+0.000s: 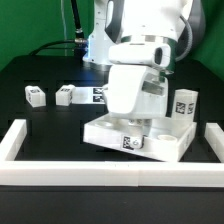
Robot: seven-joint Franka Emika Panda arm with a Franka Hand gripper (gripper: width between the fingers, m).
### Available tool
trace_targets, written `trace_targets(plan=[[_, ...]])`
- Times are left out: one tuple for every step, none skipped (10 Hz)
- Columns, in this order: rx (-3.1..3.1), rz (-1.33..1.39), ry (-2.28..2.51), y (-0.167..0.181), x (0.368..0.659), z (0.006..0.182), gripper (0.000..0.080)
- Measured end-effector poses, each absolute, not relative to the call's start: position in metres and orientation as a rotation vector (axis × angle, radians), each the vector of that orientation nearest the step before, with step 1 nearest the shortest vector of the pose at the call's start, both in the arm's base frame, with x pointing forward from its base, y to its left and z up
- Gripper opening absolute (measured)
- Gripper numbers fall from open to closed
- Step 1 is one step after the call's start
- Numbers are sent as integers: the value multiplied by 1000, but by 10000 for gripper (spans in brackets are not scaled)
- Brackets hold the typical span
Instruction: Assemble square table
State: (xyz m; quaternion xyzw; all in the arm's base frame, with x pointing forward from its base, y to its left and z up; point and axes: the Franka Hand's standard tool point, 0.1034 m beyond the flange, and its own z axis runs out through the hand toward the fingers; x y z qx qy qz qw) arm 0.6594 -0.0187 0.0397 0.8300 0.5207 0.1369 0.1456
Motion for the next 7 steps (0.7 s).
trace_targets(plan=[[2358, 387, 1541, -18, 660, 40, 88], [2276, 371, 1639, -15, 660, 40, 88], [2136, 360, 1791, -1, 662, 37, 88], [2111, 369, 1826, 14, 668, 35, 94], [2144, 402, 1799, 33, 675, 31, 94], [2154, 425, 1785, 45, 682, 32, 101], [2172, 432, 1764, 45, 683, 33, 103]])
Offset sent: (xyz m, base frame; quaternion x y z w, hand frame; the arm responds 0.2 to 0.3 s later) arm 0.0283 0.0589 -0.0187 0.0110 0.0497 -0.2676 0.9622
